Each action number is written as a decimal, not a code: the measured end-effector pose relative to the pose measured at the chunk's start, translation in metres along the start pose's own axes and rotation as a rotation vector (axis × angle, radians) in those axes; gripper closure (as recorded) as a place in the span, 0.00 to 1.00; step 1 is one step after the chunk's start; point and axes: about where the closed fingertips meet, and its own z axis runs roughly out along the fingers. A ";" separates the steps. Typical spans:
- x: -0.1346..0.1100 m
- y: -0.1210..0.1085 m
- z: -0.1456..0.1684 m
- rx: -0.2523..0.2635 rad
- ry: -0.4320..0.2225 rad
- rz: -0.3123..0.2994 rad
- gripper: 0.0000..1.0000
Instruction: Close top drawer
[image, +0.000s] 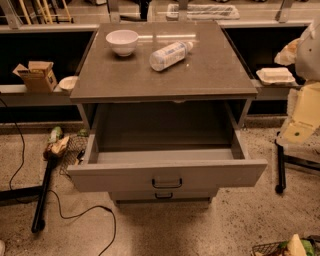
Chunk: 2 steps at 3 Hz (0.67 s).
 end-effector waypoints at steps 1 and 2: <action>0.000 0.000 0.000 0.000 0.000 0.000 0.00; 0.005 -0.001 0.031 -0.003 0.045 -0.040 0.00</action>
Offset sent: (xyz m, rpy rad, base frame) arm 0.0276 -0.0048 -0.0922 -0.1533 0.0487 0.0821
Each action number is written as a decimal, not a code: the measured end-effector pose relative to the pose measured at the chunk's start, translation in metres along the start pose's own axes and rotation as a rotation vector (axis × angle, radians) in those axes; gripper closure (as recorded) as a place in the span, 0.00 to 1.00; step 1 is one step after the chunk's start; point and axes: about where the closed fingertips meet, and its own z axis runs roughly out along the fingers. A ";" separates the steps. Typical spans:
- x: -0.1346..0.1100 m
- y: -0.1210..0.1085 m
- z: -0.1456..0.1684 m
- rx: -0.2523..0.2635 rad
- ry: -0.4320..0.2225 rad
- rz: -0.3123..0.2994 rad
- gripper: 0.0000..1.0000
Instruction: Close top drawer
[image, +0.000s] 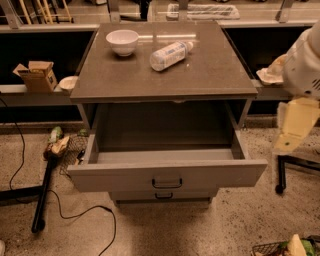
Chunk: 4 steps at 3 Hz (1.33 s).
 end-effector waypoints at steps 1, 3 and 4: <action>0.009 0.004 0.060 -0.056 0.012 -0.045 0.00; 0.025 0.024 0.150 -0.144 -0.046 -0.099 0.43; 0.025 0.023 0.152 -0.144 -0.047 -0.101 0.66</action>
Offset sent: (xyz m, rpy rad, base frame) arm 0.0212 -0.0101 -0.1722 0.0142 0.1339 0.1473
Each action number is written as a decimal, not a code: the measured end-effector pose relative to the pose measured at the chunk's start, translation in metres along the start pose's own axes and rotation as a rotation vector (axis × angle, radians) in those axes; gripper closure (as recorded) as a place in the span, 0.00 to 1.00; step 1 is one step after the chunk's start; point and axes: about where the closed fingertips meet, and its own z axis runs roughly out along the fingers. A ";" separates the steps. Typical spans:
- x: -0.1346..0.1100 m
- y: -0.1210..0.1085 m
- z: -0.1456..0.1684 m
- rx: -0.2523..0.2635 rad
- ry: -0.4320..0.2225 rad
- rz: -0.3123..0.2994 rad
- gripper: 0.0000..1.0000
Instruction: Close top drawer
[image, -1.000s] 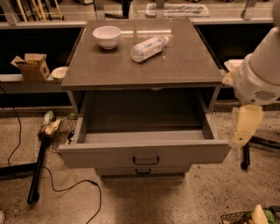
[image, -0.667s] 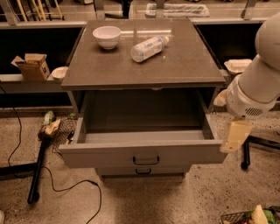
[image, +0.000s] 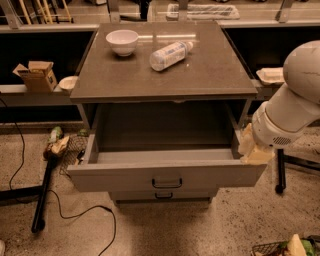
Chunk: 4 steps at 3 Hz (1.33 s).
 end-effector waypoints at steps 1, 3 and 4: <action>0.000 0.000 0.000 0.000 0.000 0.000 0.88; 0.012 0.011 0.073 -0.063 0.048 -0.047 1.00; 0.017 0.011 0.121 -0.085 0.059 -0.084 1.00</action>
Offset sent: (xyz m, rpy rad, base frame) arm -0.0007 -0.0029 -0.0835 -0.0639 0.0912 0.0265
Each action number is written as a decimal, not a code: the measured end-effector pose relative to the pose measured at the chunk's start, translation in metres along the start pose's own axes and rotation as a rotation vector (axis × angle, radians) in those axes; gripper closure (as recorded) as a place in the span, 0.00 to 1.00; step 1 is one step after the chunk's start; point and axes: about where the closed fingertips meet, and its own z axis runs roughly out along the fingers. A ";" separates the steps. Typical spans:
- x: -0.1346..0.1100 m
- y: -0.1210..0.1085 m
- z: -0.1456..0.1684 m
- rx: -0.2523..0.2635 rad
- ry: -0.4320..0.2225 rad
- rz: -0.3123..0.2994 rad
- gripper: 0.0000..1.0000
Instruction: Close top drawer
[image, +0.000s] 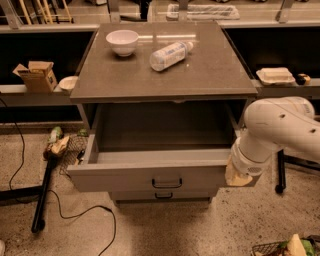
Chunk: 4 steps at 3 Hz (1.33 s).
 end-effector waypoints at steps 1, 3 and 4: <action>-0.002 -0.005 0.030 -0.014 0.010 -0.021 1.00; -0.002 -0.005 0.031 -0.015 0.011 -0.021 0.57; -0.002 -0.005 0.031 -0.015 0.011 -0.021 0.35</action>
Offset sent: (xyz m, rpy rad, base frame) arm 0.0061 0.0044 -0.0255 -0.0101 0.0105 0.0192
